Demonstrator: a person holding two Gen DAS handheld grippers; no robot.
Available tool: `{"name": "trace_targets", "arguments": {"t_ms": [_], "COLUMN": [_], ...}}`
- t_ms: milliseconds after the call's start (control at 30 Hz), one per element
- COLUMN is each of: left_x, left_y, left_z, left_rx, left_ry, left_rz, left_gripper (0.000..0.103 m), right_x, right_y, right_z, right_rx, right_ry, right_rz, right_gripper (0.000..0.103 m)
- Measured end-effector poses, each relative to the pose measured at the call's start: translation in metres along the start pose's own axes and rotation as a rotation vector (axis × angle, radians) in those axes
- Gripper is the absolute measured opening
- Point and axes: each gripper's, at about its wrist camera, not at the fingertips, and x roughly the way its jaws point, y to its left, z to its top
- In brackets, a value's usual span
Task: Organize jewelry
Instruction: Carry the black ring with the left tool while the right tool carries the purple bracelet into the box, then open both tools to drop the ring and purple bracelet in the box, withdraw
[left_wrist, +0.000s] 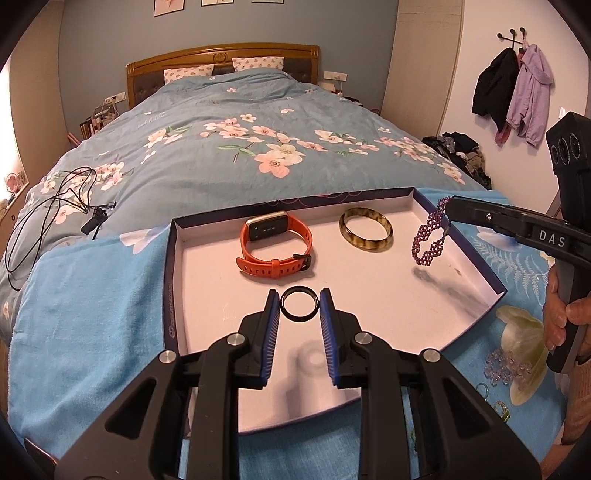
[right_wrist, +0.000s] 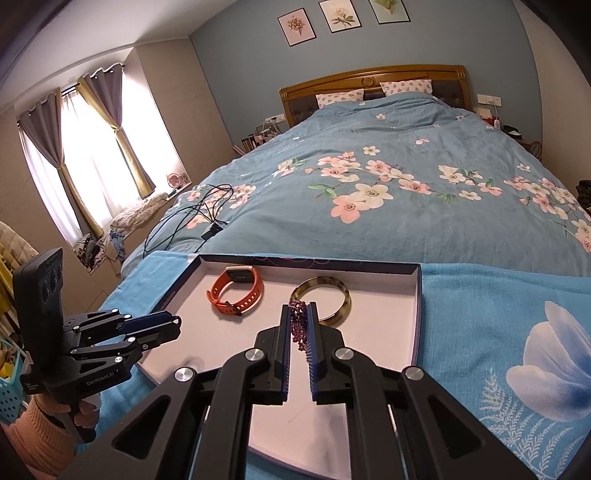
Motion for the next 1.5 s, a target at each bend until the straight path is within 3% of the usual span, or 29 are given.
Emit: {"name": "trace_targets", "arguments": {"t_ms": [533,1033,1300,1400,1500], "left_x": [0.032,0.059,0.036,0.021,0.006], "left_y": [0.0,0.004,0.009,0.012,0.015], "left_z": [0.008,0.012,0.006,-0.003,-0.015], "left_rx": [-0.026,-0.068,-0.046,-0.032,-0.018], "left_ry": [0.063,0.103,0.073,0.058,0.051], "left_rz": [-0.003,-0.004,0.001,0.006,0.003], "left_gripper": [0.022,0.024,0.03,0.033,0.034], "right_x": [0.02,0.048,0.005,-0.014,-0.017], "right_y": [0.003,0.023,0.003,-0.012,-0.029], "right_z": [0.001,-0.003,-0.008,-0.014,-0.023], "right_rx": [-0.028,-0.069,-0.03,-0.025,-0.003], "right_ry": [0.025,0.096,0.025,0.01,0.052], "right_rz": [-0.053,-0.016,-0.067,-0.133,-0.169], "right_gripper": [0.007,0.012,0.033,0.036,0.037]}}
